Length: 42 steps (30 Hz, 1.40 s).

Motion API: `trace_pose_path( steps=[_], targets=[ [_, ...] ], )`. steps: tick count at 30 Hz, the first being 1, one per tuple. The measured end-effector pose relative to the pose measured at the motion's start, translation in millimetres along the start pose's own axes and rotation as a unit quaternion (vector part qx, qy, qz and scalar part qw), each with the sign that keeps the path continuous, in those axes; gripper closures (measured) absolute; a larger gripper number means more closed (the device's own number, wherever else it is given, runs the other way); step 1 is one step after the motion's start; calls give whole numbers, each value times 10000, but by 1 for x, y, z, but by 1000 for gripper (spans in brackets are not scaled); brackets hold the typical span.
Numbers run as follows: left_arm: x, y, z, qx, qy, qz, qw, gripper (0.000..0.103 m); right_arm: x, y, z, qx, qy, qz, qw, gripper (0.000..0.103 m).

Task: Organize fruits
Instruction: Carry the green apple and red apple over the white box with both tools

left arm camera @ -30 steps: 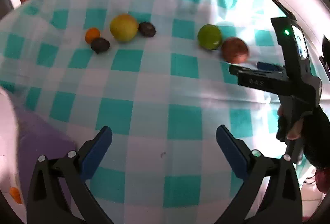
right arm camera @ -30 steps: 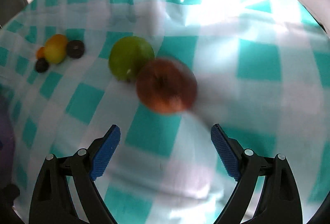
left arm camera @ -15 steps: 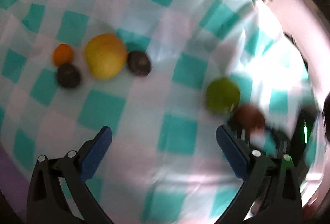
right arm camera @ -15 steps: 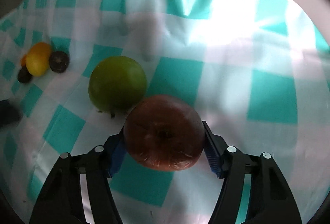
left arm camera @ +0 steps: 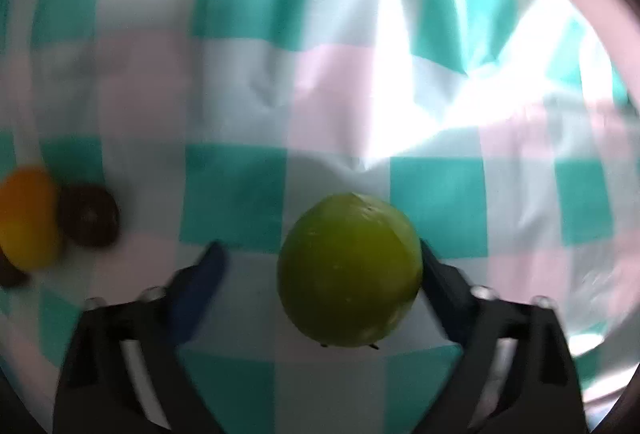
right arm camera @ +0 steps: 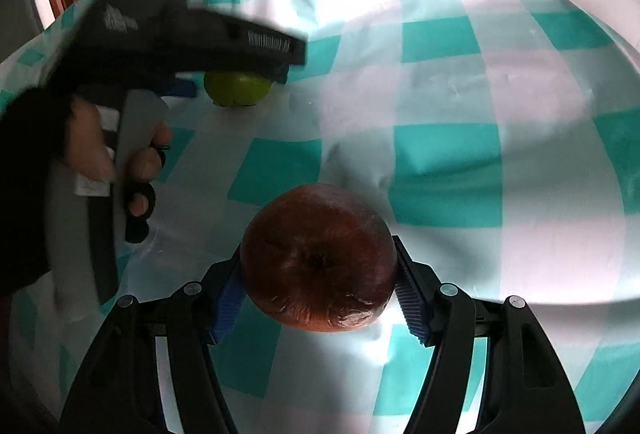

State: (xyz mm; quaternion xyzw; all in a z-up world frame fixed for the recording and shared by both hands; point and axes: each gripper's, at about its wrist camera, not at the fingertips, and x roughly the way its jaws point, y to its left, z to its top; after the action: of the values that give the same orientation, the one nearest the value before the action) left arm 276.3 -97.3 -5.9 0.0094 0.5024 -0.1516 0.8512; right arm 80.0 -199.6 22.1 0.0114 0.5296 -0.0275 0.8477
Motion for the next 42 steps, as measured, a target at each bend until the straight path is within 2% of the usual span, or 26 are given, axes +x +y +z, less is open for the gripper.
trace_pose_path(
  steps=[1,3,5,8,14,16,21,25,31,36,42],
  targets=[
    [-3,-2,-2,143,-66,-235,9996,43,-1,-2,-1,37,-8,2,10000,39],
    [-8,-7,-6,416,-56,-231,9989,43,-2,-9,-5,169,0,59,9998,39],
    [-12,-7,-12,472,0,-253,9986,43,0,-8,0,238,12,88,9997,39],
    [-29,2,-29,410,120,-251,9988,43,-6,-13,-3,298,30,217,9993,39],
    [-71,15,-85,313,386,-127,9987,43,-19,-18,-10,206,152,519,9983,39],
    [-84,19,-102,280,466,-93,9985,43,-10,-20,4,177,229,634,9976,39],
    [-130,29,-146,11,578,21,9983,43,-41,-11,-13,105,396,1011,9940,39],
    [-167,27,-178,-94,473,157,9987,43,-62,-17,-29,129,511,1315,9899,39],
    [-235,24,-216,-23,111,435,9990,43,-98,-17,-46,-37,486,1654,9850,39],
    [-281,31,-231,-161,-253,786,9965,43,-130,-8,-52,-328,300,1975,9793,39],
    [-327,54,-242,-428,-609,1159,9905,43,-149,18,-48,-598,130,2312,9710,39]
  ],
)
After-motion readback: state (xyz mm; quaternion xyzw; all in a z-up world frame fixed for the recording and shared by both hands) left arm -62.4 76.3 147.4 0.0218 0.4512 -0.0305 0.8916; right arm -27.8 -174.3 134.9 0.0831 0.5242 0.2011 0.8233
